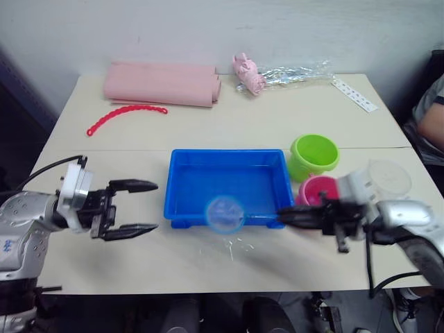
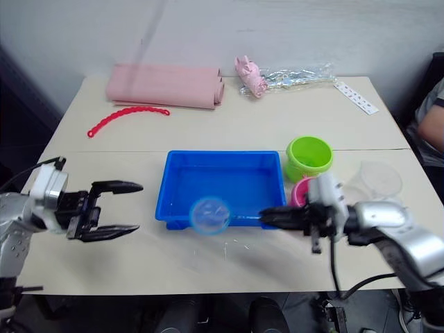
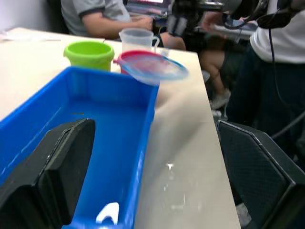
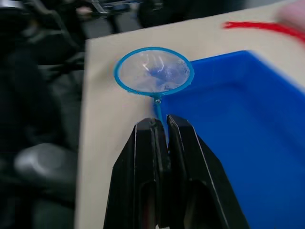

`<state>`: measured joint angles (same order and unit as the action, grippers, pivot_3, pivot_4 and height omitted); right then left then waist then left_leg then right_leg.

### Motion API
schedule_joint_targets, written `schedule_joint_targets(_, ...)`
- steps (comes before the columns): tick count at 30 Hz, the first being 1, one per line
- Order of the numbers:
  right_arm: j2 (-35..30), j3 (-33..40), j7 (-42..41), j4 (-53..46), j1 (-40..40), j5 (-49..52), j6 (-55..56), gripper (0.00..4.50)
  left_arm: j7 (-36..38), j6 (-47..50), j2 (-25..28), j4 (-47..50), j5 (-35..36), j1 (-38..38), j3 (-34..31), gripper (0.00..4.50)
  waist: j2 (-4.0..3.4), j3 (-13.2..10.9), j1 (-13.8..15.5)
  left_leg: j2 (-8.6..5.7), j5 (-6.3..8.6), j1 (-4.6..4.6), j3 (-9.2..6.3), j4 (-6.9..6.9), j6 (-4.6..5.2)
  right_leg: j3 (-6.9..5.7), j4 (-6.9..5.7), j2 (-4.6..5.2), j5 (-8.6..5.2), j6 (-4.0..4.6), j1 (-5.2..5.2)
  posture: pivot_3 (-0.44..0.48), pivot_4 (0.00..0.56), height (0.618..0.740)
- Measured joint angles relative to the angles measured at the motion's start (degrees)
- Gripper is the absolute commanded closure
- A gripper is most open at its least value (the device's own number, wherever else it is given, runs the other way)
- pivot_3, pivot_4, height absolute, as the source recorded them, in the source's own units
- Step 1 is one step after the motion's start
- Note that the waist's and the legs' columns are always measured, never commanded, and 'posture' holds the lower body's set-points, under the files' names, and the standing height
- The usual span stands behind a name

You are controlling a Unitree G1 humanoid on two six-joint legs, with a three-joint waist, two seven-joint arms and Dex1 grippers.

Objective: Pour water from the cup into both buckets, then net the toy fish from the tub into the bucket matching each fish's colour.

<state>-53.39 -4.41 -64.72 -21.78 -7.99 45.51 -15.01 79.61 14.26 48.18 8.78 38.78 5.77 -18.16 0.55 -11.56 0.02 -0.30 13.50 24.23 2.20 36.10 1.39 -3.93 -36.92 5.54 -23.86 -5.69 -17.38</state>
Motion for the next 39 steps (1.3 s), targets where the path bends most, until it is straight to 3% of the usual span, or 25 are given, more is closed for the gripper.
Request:
schedule_joint_targets(4,2.88,-4.63,-3.07,1.61,1.09,-9.94,8.53,4.50,1.37,-2.18,0.67,2.36,-1.11,-6.01,-1.37,0.01,0.20,0.13,-0.15,0.01,0.00,-0.16,0.00,-0.02,-0.04,0.00,-0.05,-0.02,0.00,0.00,0.06,0.000,0.150,0.740)
schedule_joint_targets(8,10.49,-13.55,-5.86,13.58,3.73,-24.70,22.57,4.50,1.75,-4.28,0.25,2.94,-3.29,-12.57,-1.34,0.01,0.22,0.14,-0.28,0.03,0.03,-0.16,0.02,-0.03,-0.11,0.04,-0.12,-0.05,-0.01,0.02,0.03,0.000,0.150,0.740)
schedule_joint_targets(11,17.26,-16.39,-5.88,20.63,0.75,-30.29,29.32,4.50,-0.14,-4.32,-0.10,5.09,-3.30,-13.27,-1.30,0.01,0.23,0.15,-0.28,0.04,0.02,-0.18,0.01,0.03,-0.12,0.05,-0.20,-0.04,-0.01,0.02,0.02,0.000,0.150,0.740)
schedule_joint_targets(17,23.87,-18.08,-4.35,28.32,-1.84,-34.47,33.35,4.50,-2.36,-3.30,-0.15,7.34,-3.18,-15.05,-1.33,0.01,0.23,0.15,-0.29,0.04,0.02,-0.17,-0.01,-0.02,-0.14,0.04,-0.20,-0.06,-0.01,0.02,-0.02,0.000,0.150,0.740)
schedule_joint_targets(27,25.06,-17.74,-3.42,33.67,-2.70,-36.60,37.34,4.50,-3.29,-2.93,-0.15,8.10,-3.10,-15.09,-1.32,0.01,0.23,0.15,-0.29,0.04,0.02,-0.18,-0.01,-0.03,-0.15,0.04,-0.20,-0.06,-0.01,0.02,-0.02,0.000,0.150,0.740)
schedule_joint_targets(32,24.96,-16.61,-3.20,33.29,-2.48,-35.33,36.19,2.34,-3.29,-2.94,-0.14,6.88,-3.12,-14.32,-1.22,0.00,0.23,0.15,-0.28,0.04,0.02,-0.18,0.00,-0.03,-0.16,0.04,-0.19,-0.06,-0.01,0.02,-0.02,0.000,0.150,0.740)
schedule_joint_targets(37,19.55,-14.22,-5.78,26.67,0.69,-32.19,33.52,0.04,-3.92,-3.00,0.14,6.16,-3.57,-15.98,-1.77,0.00,0.23,0.15,-0.22,0.03,0.04,-0.16,0.00,-0.04,-0.13,0.04,-0.12,-0.04,-0.01,0.02,0.00,0.000,0.150,0.740)
schedule_joint_targets(39,17.08,-12.76,-6.85,24.04,2.37,-30.45,32.44,0.04,-5.07,-2.95,0.27,6.16,-4.51,-17.30,-2.78,0.00,0.22,0.15,-0.21,0.03,0.05,-0.17,0.00,-0.05,-0.13,0.04,-0.13,-0.04,-0.01,0.02,0.00,0.000,0.150,0.740)
